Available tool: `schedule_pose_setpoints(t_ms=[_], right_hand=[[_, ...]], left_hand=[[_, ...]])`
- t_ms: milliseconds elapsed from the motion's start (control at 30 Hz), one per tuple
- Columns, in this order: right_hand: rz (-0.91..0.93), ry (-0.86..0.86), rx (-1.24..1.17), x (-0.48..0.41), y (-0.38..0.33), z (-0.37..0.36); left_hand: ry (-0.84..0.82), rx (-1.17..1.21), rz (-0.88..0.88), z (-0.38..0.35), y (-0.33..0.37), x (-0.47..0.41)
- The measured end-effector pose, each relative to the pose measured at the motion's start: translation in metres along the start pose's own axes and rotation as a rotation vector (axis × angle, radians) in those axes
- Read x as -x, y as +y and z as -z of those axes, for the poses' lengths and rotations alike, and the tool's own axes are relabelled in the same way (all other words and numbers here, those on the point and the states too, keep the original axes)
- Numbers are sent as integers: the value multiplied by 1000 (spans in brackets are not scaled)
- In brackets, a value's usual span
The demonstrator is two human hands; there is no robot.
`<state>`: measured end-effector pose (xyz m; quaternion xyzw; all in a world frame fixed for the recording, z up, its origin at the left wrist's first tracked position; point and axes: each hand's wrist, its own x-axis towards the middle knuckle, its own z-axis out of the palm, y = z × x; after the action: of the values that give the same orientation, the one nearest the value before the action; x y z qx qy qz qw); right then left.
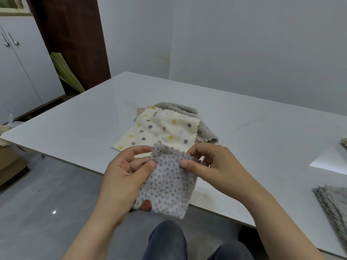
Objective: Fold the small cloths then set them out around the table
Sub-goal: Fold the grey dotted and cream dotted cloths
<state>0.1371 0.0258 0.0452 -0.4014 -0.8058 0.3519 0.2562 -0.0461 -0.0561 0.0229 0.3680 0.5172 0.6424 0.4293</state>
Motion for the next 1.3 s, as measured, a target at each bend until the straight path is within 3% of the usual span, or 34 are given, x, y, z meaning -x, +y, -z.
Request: schedule_pose_setpoints(t_ms=[133, 367, 733, 1067, 1300], right_hand=[[-9, -80, 87, 2, 2, 7], [5, -105, 61, 2, 7, 5], [-22, 125, -75, 1, 12, -8], [3, 215, -168, 0, 18, -28], [94, 16, 181, -22, 32, -53]], left_hand=[[8, 6, 0, 9, -6, -5], [77, -298, -115, 10, -9, -3], [-46, -545, -226, 16, -13, 4], [15, -487, -233, 35, -21, 0], [114, -309, -111, 68, -25, 1]])
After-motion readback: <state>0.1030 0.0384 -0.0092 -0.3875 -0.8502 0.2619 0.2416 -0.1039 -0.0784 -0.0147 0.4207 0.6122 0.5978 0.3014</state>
